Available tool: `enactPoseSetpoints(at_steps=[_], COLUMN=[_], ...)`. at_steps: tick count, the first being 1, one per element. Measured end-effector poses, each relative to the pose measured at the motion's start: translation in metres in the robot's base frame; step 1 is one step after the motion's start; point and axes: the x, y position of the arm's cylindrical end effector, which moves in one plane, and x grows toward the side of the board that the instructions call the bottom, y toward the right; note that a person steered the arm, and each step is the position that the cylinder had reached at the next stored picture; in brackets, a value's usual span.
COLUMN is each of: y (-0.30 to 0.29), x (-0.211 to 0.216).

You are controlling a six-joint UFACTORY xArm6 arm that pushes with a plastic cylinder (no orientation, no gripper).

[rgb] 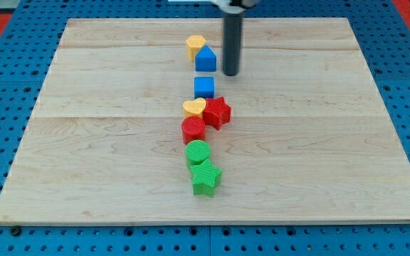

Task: Move the blue triangle diagonally bottom left to the yellow hexagon

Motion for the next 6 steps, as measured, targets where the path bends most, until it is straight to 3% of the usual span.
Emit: enactPoseSetpoints(at_steps=[1, 2, 4, 5, 6], y=[0.022, -0.008, -0.113, -0.1, -0.141], x=[-0.024, -0.057, -0.023, -0.046, -0.04])
